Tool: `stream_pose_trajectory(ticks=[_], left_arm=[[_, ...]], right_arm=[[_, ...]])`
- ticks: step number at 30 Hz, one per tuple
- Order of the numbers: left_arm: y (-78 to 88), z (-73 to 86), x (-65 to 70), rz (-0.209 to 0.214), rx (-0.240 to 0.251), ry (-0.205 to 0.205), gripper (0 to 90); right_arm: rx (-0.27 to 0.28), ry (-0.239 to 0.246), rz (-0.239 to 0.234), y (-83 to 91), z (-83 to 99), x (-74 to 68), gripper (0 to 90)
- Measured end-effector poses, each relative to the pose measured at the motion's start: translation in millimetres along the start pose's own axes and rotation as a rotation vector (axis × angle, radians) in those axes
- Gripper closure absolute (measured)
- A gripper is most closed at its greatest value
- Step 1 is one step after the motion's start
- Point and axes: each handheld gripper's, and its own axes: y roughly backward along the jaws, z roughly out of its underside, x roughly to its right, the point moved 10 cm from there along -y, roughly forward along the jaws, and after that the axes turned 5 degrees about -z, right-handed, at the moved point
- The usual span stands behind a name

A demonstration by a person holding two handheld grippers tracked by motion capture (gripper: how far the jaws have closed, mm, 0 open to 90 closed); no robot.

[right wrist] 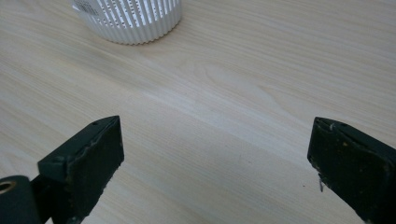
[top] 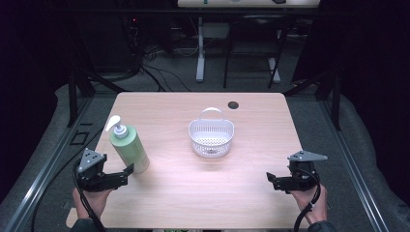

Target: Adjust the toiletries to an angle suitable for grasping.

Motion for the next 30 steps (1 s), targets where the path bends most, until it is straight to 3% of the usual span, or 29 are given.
stream_pose_trajectory(ticks=[9,30], left_arm=[[-3.1,-9.1,-7.6,-0.027,0.045,-0.001,0.0],[-20.7,-18.9,-21.7,-0.028,0.056,0.027,0.0]], right_arm=[[-0.013,0.025,-0.012,-0.7,-0.8,-1.1,4.6],[-0.064,0.059,-0.026,-10.5,0.1,-9.3,5.5]])
